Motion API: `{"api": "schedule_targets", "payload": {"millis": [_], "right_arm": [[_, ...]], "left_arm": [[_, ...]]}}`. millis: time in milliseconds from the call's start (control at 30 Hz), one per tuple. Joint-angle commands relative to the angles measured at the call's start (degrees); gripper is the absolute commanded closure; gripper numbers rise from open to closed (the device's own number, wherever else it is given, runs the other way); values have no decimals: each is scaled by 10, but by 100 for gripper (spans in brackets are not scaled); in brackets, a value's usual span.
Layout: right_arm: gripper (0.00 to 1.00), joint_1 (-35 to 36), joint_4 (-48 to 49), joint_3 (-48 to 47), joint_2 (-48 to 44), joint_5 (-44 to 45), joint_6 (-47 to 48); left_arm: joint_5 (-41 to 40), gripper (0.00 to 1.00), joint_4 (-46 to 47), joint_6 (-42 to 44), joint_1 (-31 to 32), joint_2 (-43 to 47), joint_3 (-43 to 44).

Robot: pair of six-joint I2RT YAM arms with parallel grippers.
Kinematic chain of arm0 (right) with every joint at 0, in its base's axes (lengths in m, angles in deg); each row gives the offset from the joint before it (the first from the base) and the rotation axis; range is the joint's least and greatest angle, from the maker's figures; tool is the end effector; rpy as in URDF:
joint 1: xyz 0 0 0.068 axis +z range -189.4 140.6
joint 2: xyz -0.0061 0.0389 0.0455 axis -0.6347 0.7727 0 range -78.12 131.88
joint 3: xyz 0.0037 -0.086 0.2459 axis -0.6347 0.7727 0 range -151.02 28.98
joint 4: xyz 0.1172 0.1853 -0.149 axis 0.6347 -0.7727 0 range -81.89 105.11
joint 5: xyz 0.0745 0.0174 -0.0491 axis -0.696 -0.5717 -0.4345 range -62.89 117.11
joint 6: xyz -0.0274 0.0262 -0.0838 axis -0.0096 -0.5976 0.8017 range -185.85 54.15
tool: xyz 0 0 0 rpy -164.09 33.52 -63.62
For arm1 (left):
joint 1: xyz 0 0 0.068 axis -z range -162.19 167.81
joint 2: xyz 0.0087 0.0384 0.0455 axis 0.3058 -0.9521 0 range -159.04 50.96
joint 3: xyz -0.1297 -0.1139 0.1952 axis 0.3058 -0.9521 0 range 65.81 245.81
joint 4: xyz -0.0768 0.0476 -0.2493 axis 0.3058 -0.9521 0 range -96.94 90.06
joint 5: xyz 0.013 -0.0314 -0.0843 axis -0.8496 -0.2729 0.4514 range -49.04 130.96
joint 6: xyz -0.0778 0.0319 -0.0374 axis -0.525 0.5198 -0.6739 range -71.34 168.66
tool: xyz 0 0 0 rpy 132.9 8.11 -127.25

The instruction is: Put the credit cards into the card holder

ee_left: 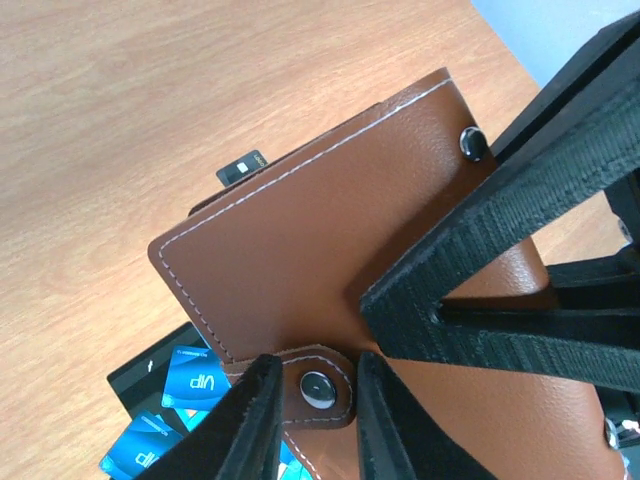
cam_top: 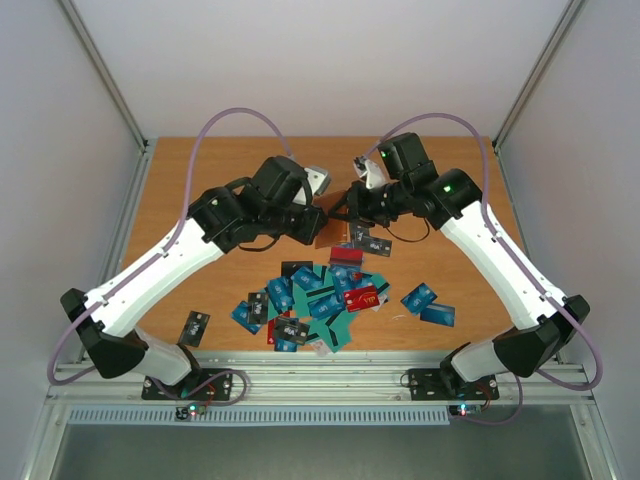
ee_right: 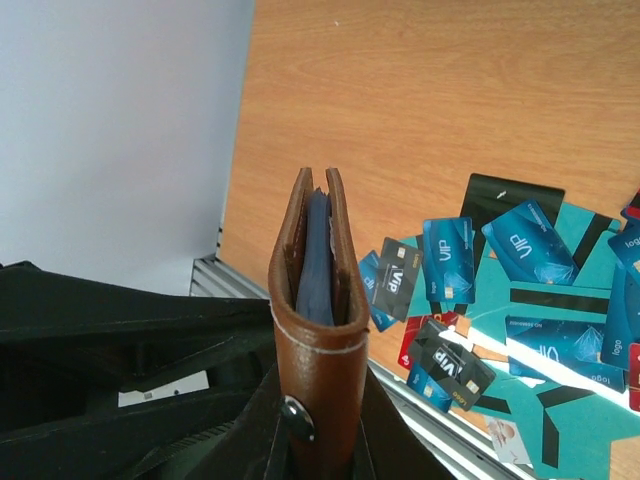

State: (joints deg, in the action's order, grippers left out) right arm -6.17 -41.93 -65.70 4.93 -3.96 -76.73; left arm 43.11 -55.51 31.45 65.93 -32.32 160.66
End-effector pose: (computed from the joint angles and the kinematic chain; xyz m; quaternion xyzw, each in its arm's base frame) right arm 0.2467 0.2127 0.3687 -0.2725 0.8548 0.3669 0.2457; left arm 0.2214 -0.2515 0.3631 0.2523 0.8851 -0.2255 0.3195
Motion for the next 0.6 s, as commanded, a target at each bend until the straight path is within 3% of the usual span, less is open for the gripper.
{"api": "schedule_targets", "payload": {"millis": [0, 133, 333, 567], "right_arm": [[99, 7, 19, -36, -32, -45, -24], [99, 8, 12, -43, -32, -46, -21], [99, 7, -29, -59, -30, -23, -9], [99, 6, -77, -64, -31, 33, 27]], "left_arm": [[-86, 80, -30, 16, -1, -13, 1], [-137, 85, -46, 13, -1, -16, 3], [-211, 84, -74, -11, -11, -5, -7], [-154, 56, -46, -32, -62, 82, -72]]}}
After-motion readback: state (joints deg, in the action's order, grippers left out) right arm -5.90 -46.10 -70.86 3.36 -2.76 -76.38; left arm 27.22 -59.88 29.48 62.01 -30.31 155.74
